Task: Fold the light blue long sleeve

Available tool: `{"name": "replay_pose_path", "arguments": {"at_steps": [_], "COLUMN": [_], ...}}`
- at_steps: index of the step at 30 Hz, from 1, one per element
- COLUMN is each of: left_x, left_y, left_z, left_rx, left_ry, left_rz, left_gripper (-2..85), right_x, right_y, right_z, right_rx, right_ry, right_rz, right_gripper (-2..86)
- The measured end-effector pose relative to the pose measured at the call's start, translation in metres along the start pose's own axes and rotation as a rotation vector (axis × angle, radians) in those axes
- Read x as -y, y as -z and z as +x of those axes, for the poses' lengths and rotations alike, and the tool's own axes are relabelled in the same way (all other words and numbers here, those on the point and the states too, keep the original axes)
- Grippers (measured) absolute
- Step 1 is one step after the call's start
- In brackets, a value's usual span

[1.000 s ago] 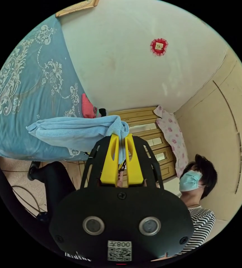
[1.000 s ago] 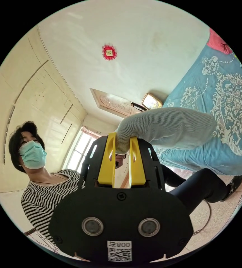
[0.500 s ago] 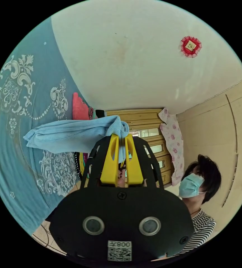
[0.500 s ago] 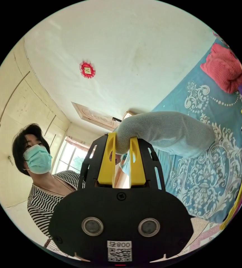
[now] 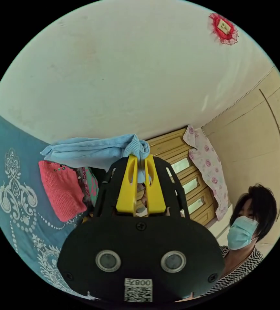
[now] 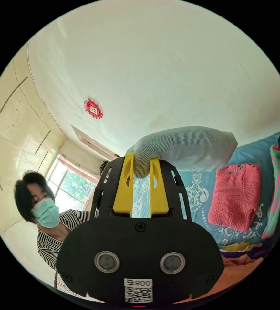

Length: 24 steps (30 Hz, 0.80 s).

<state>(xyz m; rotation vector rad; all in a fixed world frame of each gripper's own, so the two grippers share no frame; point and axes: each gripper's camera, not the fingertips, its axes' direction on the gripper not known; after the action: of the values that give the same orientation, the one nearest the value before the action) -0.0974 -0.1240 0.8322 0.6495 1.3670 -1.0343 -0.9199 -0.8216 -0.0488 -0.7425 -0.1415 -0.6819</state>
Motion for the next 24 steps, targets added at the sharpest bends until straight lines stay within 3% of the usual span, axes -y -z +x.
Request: {"name": "replay_pose_path", "arguments": {"at_steps": [6, 11, 13, 18, 24], "left_x": [-0.053, -0.152, -0.17, -0.183, -0.201], "left_y": [-0.138, -0.222, -0.238, -0.283, -0.343], "left_z": [-0.164, -0.328, -0.348, -0.368, -0.387], "left_rx": [0.114, 0.22, 0.177, 0.2, 0.258], "left_ry": [0.154, 0.457, 0.479, 0.431, 0.402], "left_rz": [-0.143, -0.257, -0.216, -0.23, -0.299], "left_gripper": [3.3, 3.7, 3.8, 3.9, 3.9], "right_x": [0.054, 0.029, 0.026, 0.048, 0.075], "right_y": [0.031, 0.017, 0.004, 0.003, -0.027], "right_z": [0.095, 0.237, 0.258, 0.254, 0.233], "right_rx": [-0.177, -0.456, -0.53, -0.527, -0.763], "right_ry": [-0.12, -0.471, -0.491, -0.432, -0.361], "right_rz": [-0.112, -0.275, -0.366, -0.338, -0.416], "right_gripper": [7.8, 8.0, 8.0, 8.2, 7.8]}}
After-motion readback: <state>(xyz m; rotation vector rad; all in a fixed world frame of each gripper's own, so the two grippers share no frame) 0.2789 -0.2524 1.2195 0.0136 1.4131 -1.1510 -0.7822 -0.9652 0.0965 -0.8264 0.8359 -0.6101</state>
